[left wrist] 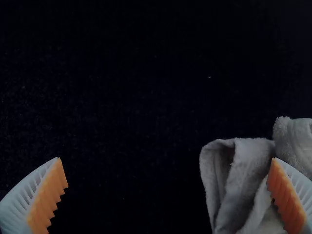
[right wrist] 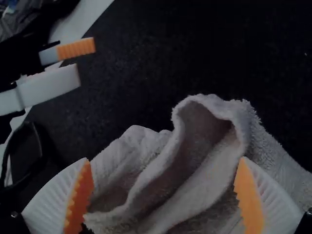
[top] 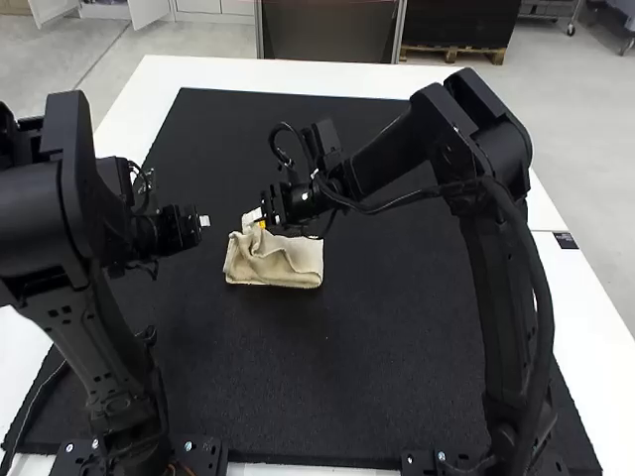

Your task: Fold the towel.

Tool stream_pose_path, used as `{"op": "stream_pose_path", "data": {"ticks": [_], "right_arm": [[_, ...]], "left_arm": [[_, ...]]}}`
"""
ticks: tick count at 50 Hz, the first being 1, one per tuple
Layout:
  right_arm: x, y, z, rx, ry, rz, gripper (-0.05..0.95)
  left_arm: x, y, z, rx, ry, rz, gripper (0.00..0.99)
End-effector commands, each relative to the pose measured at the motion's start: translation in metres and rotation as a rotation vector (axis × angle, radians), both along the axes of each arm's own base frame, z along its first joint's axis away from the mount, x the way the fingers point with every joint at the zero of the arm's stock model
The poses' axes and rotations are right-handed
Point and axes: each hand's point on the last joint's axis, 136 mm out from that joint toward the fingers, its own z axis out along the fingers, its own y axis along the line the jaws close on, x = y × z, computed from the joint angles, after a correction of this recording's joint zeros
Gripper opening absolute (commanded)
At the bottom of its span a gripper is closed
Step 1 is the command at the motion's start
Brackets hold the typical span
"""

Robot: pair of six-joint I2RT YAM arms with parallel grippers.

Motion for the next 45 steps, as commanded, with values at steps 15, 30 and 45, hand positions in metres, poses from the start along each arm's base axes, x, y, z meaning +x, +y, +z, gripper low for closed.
{"op": "stream_pose_path", "data": {"ticks": [15,30,45], "right_arm": [[0.006,-0.025,0.036,0.045,-0.023,-0.029,-0.02],[-0.007,-0.023,0.0,0.003,-0.002,0.008,-0.02],[-0.024,-0.004,-0.022,-0.001,0.006,0.054,-0.02]], "left_arm": [[0.003,0.0,0.009,0.008,-0.035,-0.008,0.962],[0.003,-0.001,0.009,0.007,-0.036,-0.011,0.962],[0.002,-0.002,0.008,0.002,-0.035,-0.013,0.962]]}}
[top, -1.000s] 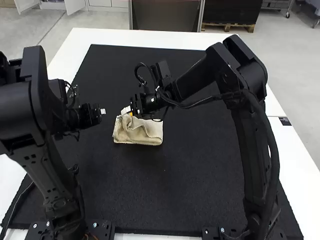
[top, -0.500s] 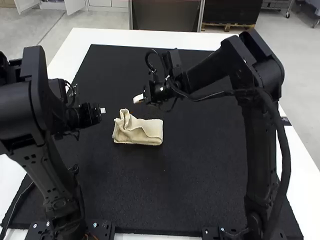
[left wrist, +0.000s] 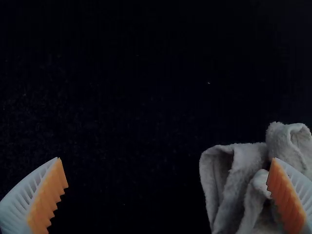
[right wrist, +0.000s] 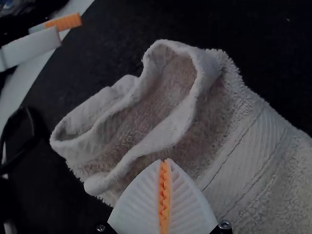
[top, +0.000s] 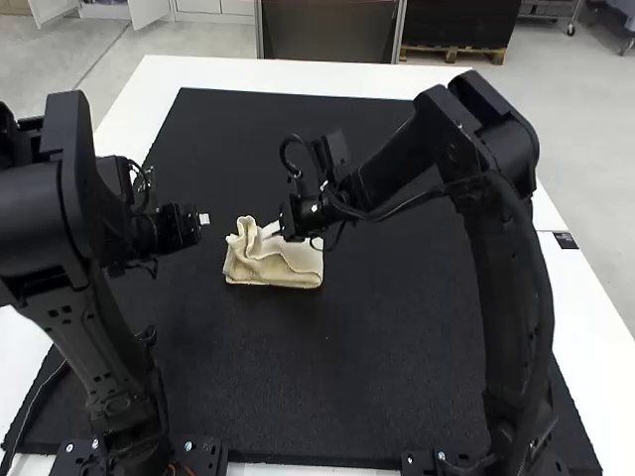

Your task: Fold the towel.

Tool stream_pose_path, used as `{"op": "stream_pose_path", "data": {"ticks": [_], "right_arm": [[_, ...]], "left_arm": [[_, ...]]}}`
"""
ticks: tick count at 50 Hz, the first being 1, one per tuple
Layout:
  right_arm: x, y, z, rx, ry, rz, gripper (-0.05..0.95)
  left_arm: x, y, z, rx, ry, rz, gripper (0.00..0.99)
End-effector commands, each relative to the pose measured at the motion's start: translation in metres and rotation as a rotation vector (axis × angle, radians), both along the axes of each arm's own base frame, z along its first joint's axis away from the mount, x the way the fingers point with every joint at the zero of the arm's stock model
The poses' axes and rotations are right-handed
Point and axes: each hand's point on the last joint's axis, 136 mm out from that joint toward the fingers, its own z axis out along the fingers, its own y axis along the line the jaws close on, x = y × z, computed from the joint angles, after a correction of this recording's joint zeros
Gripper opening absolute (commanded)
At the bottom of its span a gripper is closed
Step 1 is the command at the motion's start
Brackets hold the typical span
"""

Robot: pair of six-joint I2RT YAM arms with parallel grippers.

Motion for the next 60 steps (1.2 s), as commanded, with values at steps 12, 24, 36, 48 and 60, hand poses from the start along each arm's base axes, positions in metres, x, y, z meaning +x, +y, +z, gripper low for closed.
{"op": "stream_pose_path", "data": {"ticks": [12,24,36,48,60], "right_arm": [[-0.017,0.008,-0.033,-0.011,0.018,0.052,-0.02],[-0.023,0.011,-0.06,-0.011,0.025,0.065,-0.02],[-0.03,0.015,-0.059,0.014,0.046,0.083,-0.02],[-0.002,0.014,0.033,0.144,-0.013,0.024,-0.02],[0.037,-0.024,0.143,0.279,-0.149,-0.085,-0.02]], "left_arm": [[0.0,-0.002,0.006,-0.006,-0.024,-0.013,0.962],[0.001,-0.002,0.013,0.002,-0.045,-0.018,0.962],[0.002,-0.004,0.019,0.0,-0.062,-0.02,0.962],[0.005,-0.001,0.032,-0.005,-0.092,-0.007,0.962],[0.022,0.002,0.077,-0.028,-0.177,0.019,0.962]]}}
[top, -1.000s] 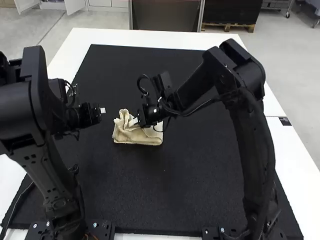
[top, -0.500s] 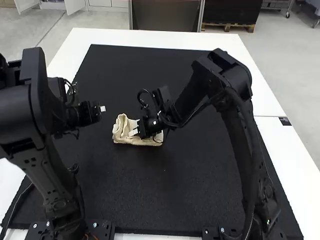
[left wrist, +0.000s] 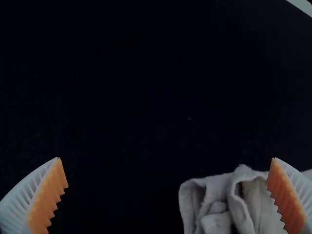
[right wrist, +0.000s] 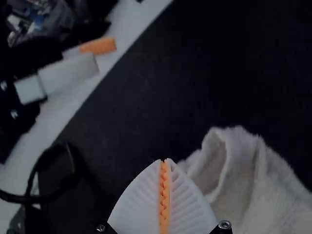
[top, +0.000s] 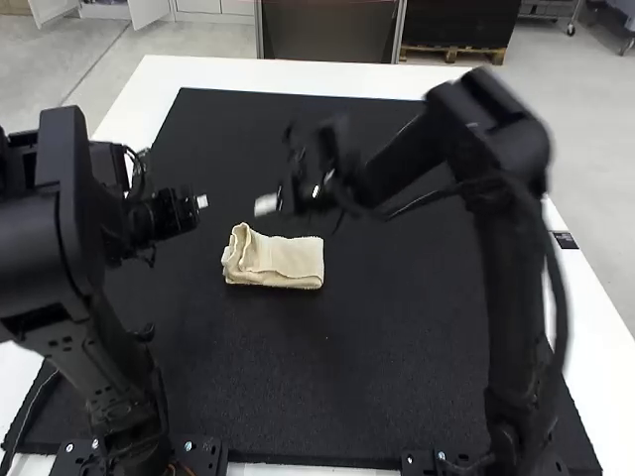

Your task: Fold the towel.

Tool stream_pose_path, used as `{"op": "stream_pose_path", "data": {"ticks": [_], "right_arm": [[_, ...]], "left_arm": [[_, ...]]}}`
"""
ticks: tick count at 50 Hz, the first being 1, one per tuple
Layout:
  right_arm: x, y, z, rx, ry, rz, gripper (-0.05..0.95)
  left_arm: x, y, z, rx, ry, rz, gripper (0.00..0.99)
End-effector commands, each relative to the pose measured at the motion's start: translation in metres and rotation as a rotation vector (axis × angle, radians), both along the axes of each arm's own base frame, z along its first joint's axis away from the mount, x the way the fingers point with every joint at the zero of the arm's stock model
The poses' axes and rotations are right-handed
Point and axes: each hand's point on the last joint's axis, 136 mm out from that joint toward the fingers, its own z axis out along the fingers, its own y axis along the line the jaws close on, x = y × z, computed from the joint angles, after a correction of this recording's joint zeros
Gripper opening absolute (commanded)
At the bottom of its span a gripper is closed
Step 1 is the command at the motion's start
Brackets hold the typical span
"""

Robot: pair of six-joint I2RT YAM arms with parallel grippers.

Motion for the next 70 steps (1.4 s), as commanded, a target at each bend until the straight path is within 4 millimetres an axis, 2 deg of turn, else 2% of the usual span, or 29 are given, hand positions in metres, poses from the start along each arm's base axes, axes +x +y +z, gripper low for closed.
{"op": "stream_pose_path", "data": {"ticks": [1,7,14,23,29,37,47,58,70], "right_arm": [[0.022,-0.027,0.072,0.099,-0.068,-0.065,-0.02],[0.04,-0.061,0.122,0.147,-0.14,-0.148,-0.02],[0.054,-0.103,0.168,0.186,-0.218,-0.245,-0.02],[0.056,-0.154,0.212,0.219,-0.307,-0.358,-0.02],[0.05,-0.18,0.233,0.238,-0.354,-0.417,-0.02],[0.035,-0.217,0.255,0.268,-0.396,-0.489,-0.02],[0.011,-0.247,0.279,0.308,-0.466,-0.548,-0.02],[-0.035,-0.278,0.307,0.378,-0.555,-0.597,-0.02],[-0.088,-0.298,0.323,0.462,-0.659,-0.596,-0.02]], "left_arm": [[0.016,0.0,0.04,-0.018,-0.084,-0.003,0.962],[0.027,-0.014,0.068,-0.038,-0.131,-0.03,0.961],[0.037,-0.034,0.103,-0.05,-0.19,-0.065,0.961],[0.044,-0.062,0.142,-0.048,-0.265,-0.092,0.961],[0.045,-0.071,0.158,-0.045,-0.3,-0.103,0.961],[0.041,-0.071,0.182,-0.026,-0.36,-0.094,0.957],[0.026,-0.089,0.221,-0.011,-0.477,-0.128,0.956],[0.005,-0.1,0.256,0.007,-0.583,-0.129,0.956],[-0.012,-0.085,0.283,0.072,-0.688,-0.032,0.956]]}}
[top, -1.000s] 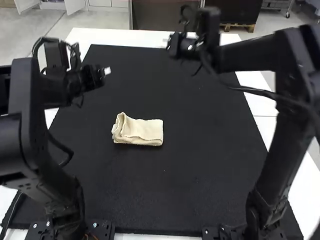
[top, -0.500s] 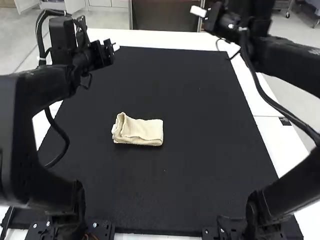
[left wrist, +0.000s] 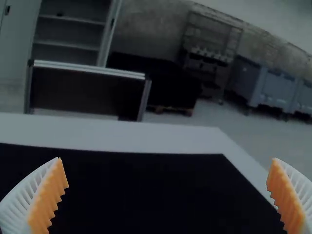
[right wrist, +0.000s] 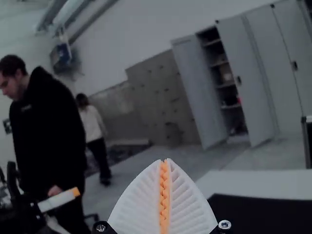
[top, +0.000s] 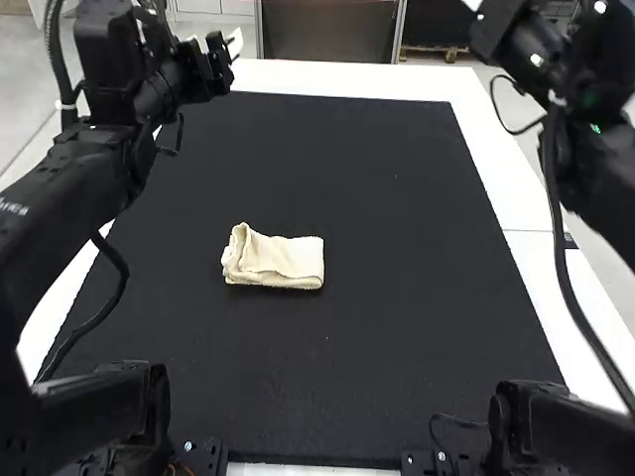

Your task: Fold the towel.

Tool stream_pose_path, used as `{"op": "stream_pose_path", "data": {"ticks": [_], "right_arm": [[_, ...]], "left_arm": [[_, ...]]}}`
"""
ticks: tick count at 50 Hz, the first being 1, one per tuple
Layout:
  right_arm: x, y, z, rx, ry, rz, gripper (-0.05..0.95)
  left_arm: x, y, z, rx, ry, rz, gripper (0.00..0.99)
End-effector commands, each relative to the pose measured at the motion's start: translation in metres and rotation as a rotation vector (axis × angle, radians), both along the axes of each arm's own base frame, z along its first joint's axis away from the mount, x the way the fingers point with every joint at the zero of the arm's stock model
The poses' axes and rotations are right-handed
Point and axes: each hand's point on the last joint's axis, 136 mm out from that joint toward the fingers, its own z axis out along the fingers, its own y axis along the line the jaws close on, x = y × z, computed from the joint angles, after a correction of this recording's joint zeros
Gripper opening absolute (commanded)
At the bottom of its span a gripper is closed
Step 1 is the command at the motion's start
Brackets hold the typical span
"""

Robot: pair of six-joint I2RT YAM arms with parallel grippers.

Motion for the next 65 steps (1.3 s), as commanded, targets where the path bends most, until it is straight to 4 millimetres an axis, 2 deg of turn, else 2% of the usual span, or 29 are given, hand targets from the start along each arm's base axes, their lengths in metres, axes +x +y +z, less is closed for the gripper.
{"op": "stream_pose_path", "data": {"ticks": [1,15,24,29,35,41,52,57,62,65], "right_arm": [[-0.026,-0.006,0.009,0.027,-0.041,0.02,-0.02],[-0.088,-0.02,0.025,0.002,-0.23,-0.052,-0.02],[-0.129,-0.024,0.036,-0.005,-0.35,-0.106,-0.02],[-0.144,-0.027,0.038,0.015,-0.388,-0.133,-0.02],[-0.153,-0.029,0.037,0.056,-0.385,-0.135,-0.02],[-0.15,-0.03,0.026,0.065,-0.353,-0.131,-0.02],[-0.156,-0.029,0.008,0.069,-0.349,-0.135,-0.02],[-0.166,-0.031,0.004,0.08,-0.367,-0.156,-0.02],[-0.186,-0.031,0.003,0.084,-0.424,-0.18,-0.02],[-0.19,-0.03,0.003,0.076,-0.438,-0.183,-0.02]], "left_arm": [[-0.01,0.012,0.028,0.025,-0.095,0.083,0.956],[-0.042,0.025,0.064,0.025,-0.274,0.174,0.951],[-0.078,0.031,0.096,0.003,-0.426,0.218,0.951],[-0.087,0.032,0.103,-0.005,-0.458,0.222,0.949],[-0.094,0.03,0.107,-0.004,-0.479,0.216,0.949],[-0.102,0.028,0.108,0.001,-0.497,0.207,0.949],[-0.124,0.029,0.1,0.02,-0.534,0.225,0.948],[-0.144,0.032,0.097,0.043,-0.577,0.26,0.948],[-0.17,0.035,0.096,0.05,-0.636,0.288,0.946],[-0.18,0.034,0.092,0.056,-0.648,0.293,0.946]]}}
